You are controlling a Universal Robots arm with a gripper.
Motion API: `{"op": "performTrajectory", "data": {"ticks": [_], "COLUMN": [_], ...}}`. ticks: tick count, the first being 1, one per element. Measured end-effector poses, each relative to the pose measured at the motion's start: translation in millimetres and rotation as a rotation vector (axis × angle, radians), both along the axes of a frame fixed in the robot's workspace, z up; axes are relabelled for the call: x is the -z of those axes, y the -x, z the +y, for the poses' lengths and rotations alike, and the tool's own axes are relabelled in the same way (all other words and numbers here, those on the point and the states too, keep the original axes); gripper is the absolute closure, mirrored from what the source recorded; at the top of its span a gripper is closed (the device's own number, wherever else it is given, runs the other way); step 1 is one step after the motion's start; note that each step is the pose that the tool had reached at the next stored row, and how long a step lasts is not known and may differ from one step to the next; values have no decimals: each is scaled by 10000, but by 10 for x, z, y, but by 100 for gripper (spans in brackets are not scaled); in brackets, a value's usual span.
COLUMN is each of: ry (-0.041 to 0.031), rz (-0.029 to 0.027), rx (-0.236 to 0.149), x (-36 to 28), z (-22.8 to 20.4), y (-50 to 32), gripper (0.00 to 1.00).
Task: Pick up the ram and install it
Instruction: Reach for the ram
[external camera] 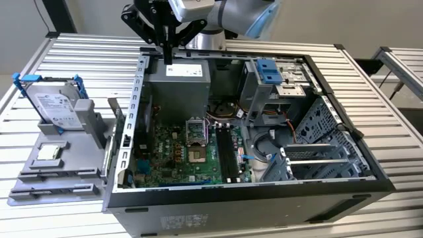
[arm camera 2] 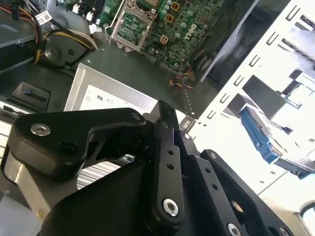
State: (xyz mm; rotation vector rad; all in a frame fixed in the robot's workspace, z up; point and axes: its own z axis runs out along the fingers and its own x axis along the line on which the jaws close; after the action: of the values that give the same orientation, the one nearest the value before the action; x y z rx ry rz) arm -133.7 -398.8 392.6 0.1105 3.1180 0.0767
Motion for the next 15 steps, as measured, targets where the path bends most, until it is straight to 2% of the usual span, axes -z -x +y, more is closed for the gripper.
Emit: {"op": "performTrajectory", "data": {"ticks": [9,15], "ry": [-1,0], "rz": [0,0], "rx": [0,-6], "x": [0,0], "z": [0,0], "y": [230,354], "gripper": [100,100]}}
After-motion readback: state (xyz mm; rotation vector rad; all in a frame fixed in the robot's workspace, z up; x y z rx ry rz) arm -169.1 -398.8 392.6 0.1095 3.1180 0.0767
